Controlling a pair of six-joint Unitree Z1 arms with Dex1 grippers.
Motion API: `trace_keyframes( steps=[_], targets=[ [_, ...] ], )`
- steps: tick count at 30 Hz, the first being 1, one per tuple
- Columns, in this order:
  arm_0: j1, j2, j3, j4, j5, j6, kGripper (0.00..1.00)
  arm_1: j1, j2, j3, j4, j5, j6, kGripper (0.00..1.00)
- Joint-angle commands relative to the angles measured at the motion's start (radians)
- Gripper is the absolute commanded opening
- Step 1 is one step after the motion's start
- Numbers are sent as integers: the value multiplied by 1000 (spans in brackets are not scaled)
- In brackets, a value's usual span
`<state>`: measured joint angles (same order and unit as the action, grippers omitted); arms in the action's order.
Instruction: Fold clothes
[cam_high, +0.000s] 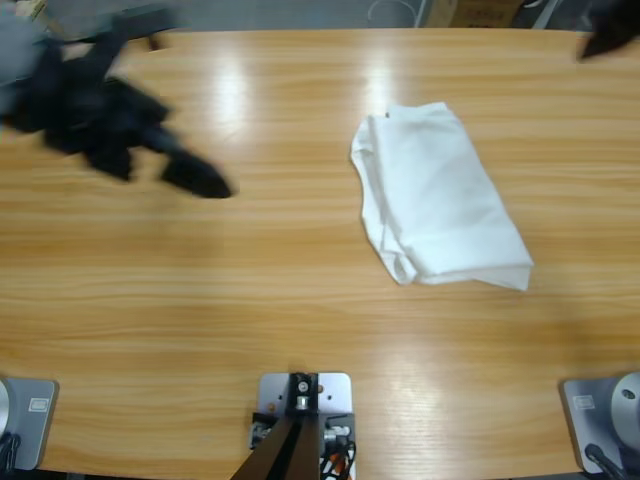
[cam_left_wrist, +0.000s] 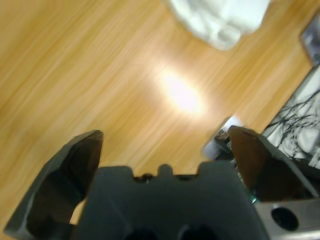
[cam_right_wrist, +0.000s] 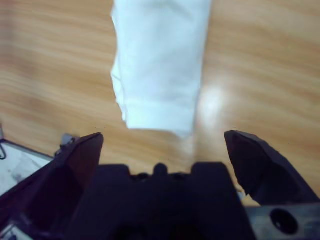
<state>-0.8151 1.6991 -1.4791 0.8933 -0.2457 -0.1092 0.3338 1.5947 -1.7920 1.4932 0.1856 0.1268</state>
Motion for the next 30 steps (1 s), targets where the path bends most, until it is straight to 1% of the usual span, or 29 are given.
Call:
trace_keyframes(
  steps=[1,4,6,7,9,10,11,15,16,17,18,21,24,26,27,28,30],
  targets=[
    [-95,482,-498,196,1,128,968,-50,-235,253,-17,83,19,996],
    [-129,627,-760,315,3,196,968,-83,-296,309,-15,99,10,996],
    [-131,727,-976,406,-27,203,968,-88,-325,349,-14,110,2,996],
    [-131,782,-1106,457,-46,201,968,-88,-334,368,-15,119,2,996],
    [-131,879,-1310,484,-57,190,968,-88,-350,388,-16,123,1,996],
    [-132,915,-1376,481,-57,187,968,-88,-353,390,-16,128,0,996],
    [-131,950,-1416,478,-54,186,968,-88,-359,389,-16,137,-1,996],
    [-135,1059,-1514,490,-50,194,965,-87,-377,383,-14,180,2,991],
    [-137,1075,-1547,495,-51,199,954,-87,-380,382,-10,181,2,991],
    [-138,1085,-1573,499,-52,206,912,-87,-379,382,-6,181,2,991],
    [-142,1089,-1598,507,-51,211,884,-85,-378,385,-4,181,2,991],
    [-165,1083,-1652,531,-26,221,876,-72,-367,391,-9,187,2,991],
    [-170,1056,-1653,559,25,221,876,-65,-321,360,-55,235,2,991],
    [-151,1004,-1625,588,84,221,876,-68,-286,342,-109,235,2,991],
    [-128,956,-1593,610,114,222,878,-79,-263,337,-121,220,2,989],
    [-106,902,-1536,618,131,226,878,-93,-239,338,-121,188,2,987],
    [-54,758,-1335,614,165,233,876,-125,-205,379,-127,127,1,987]
  ],
)
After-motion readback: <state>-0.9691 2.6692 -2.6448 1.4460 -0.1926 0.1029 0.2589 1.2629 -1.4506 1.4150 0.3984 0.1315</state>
